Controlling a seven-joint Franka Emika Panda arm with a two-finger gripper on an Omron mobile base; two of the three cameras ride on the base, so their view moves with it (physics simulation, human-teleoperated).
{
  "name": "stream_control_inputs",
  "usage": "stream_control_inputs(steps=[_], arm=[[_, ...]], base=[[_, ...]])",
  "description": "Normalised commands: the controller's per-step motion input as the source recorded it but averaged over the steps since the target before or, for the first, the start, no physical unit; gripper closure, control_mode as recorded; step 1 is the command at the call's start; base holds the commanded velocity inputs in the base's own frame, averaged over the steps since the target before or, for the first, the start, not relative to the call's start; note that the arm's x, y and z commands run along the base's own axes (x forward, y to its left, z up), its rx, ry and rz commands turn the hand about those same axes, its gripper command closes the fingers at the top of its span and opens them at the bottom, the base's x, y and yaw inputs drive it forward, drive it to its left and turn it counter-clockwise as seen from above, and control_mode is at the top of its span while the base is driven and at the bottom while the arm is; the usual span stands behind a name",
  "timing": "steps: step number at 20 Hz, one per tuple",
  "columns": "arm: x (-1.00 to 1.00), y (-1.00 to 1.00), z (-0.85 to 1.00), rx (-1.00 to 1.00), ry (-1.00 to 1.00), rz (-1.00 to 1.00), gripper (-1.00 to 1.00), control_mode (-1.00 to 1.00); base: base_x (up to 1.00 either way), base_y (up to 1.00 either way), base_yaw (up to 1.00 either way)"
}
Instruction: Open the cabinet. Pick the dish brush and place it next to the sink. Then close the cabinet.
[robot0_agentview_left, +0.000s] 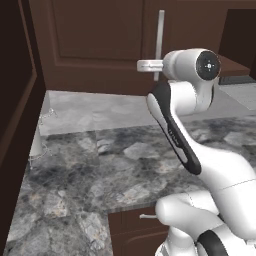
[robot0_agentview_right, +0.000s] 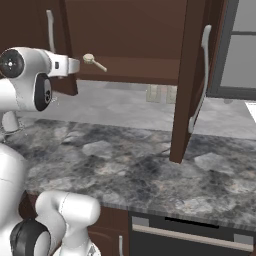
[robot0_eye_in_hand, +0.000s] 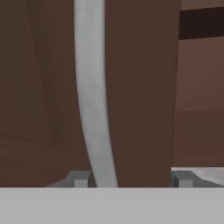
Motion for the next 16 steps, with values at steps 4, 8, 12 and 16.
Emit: stream_control_inputs(steps=[4,8,12,16], arm=[[-0.61,0.6,0.08,0.0,0.0,0.0,1.0,-1.0],[-0.56,0.57,0.04,0.0,0.0,0.0,1.0,-1.0],[-0.54,0.5,0.03,0.0,0.0,0.01,1.0,-1.0],[-0.5,0.48,0.02,0.0,0.0,0.04,1.0,-1.0]], base=[[0.0,0.0,0.0],[0.0,0.0,0.0],[0.0,0.0,0.0],[0.0,0.0,0.0]])
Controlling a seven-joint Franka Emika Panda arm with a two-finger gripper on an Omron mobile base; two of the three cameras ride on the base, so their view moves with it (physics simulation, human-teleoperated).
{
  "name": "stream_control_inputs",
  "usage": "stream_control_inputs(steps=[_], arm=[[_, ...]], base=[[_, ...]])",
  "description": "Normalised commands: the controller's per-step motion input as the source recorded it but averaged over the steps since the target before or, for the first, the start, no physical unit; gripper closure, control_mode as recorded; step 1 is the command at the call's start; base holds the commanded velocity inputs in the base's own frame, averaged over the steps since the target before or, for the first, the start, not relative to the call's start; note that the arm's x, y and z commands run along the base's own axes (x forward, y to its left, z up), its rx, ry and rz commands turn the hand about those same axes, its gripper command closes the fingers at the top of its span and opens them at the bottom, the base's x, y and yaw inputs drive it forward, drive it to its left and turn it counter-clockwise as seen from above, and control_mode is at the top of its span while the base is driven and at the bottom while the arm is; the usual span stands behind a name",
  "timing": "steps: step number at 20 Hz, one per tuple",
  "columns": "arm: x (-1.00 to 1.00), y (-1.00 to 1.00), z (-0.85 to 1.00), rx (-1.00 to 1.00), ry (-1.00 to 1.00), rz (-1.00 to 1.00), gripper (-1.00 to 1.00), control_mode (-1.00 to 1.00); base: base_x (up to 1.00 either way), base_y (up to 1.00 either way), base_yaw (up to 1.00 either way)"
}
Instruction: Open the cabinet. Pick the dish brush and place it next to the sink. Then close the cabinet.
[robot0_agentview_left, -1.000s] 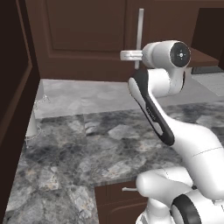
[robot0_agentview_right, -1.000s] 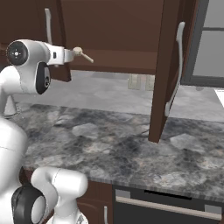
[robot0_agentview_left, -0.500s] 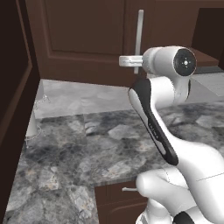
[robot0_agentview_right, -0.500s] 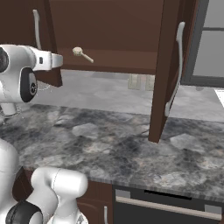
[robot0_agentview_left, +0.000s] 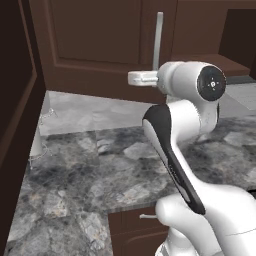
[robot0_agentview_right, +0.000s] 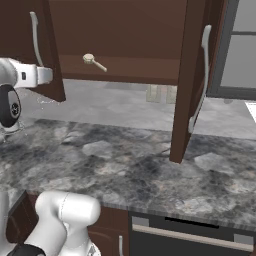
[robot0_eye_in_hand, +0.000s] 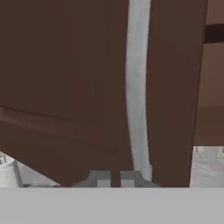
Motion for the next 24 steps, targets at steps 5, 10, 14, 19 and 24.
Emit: stream_control_inputs(steps=[5,10,14,19,24], arm=[[-0.46,0.51,0.07,0.0,0.0,0.09,1.0,-1.0],[-0.26,-0.15,0.01,0.01,0.02,0.0,1.0,-1.0],[-0.28,-0.62,0.0,0.09,0.01,-0.16,-1.0,-1.0],[-0.11,-0.94,0.0,0.11,0.0,-0.09,-1.0,-1.0],[-0.04,-0.69,0.0,0.16,0.0,-0.05,-1.0,-1.0]], base=[[0.0,0.0,0.0],[0.0,0.0,0.0],[0.0,0.0,0.0],[0.0,0.0,0.0],[0.0,0.0,0.0]])
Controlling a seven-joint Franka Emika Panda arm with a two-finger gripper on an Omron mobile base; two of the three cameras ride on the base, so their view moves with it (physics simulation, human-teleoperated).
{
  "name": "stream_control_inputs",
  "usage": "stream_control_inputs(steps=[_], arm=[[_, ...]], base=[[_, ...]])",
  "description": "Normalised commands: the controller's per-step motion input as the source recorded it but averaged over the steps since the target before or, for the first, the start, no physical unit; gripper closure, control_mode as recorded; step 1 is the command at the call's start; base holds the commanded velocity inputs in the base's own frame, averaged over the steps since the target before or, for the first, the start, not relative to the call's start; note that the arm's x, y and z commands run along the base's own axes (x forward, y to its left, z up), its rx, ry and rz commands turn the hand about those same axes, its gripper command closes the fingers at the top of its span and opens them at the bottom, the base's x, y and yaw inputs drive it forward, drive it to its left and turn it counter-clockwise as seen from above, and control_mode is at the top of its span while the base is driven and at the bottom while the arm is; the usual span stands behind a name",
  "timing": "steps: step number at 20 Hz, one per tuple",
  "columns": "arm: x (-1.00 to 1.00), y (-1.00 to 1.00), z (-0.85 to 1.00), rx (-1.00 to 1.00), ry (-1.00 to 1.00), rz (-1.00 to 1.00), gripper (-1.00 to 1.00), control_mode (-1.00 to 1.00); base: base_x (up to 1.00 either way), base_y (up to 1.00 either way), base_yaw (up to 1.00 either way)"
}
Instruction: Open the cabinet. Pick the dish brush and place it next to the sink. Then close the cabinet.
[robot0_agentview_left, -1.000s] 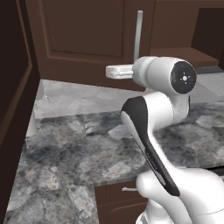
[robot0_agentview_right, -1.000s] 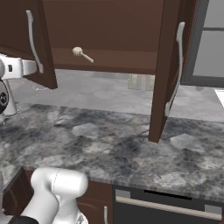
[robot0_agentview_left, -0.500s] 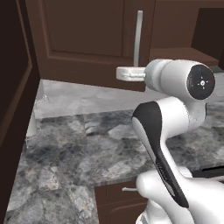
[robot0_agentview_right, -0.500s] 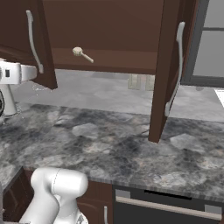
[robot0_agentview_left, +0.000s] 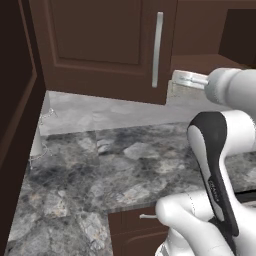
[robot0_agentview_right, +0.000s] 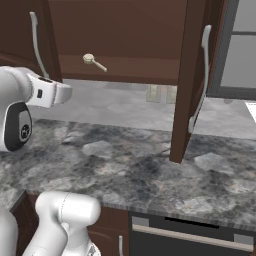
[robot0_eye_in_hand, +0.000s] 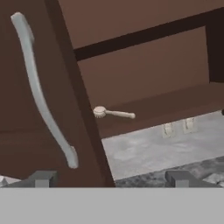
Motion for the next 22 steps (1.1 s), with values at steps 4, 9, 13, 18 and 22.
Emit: stream_control_inputs(steps=[4,9,13,18,22], arm=[[0.0,-0.57,0.01,0.23,0.0,-0.04,-1.0,-1.0],[0.27,-0.12,-0.01,0.28,0.0,0.0,-1.0,-1.0],[0.56,0.0,-0.05,0.31,0.0,0.0,-1.0,-1.0],[0.63,0.0,-0.01,0.3,0.0,0.0,-1.0,-1.0],[0.58,-0.19,-0.08,0.28,0.0,-0.02,-1.0,-1.0]], base=[[0.0,0.0,0.0],[0.0,0.0,0.0],[0.0,0.0,0.0],[0.0,0.0,0.0],[0.0,0.0,0.0]])
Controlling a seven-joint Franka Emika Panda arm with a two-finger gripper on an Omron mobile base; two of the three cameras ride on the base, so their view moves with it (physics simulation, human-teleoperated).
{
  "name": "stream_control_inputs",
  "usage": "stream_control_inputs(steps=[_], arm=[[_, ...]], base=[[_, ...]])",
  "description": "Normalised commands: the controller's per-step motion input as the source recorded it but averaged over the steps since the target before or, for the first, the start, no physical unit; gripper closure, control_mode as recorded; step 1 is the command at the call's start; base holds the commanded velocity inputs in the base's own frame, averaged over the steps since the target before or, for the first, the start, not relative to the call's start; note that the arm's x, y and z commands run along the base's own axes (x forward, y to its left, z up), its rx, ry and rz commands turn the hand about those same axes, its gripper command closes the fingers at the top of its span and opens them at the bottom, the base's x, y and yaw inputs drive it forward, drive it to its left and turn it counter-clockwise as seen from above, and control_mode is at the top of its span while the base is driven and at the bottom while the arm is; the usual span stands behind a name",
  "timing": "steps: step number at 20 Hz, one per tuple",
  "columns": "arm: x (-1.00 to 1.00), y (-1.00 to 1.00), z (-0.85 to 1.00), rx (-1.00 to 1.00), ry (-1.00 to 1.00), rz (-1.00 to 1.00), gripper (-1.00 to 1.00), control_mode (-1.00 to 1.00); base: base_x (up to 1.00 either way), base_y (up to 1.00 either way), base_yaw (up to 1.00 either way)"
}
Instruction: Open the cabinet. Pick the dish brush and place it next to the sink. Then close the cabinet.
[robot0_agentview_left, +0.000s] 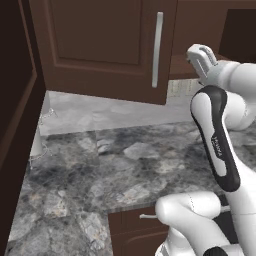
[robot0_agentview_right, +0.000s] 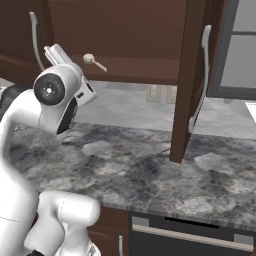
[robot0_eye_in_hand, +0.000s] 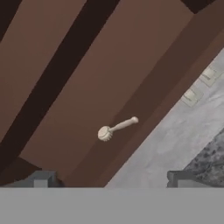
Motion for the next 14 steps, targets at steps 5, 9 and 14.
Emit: stream_control_inputs(steps=[5,9,14], arm=[[0.55,0.09,-0.01,0.26,0.0,0.04,-1.0,-1.0],[0.7,0.25,0.0,0.24,0.08,0.28,-1.0,-1.0],[0.38,0.04,0.0,0.12,0.12,0.35,-1.0,-1.0]], base=[[0.0,0.0,0.0],[0.0,0.0,0.0],[0.0,0.0,0.0]])
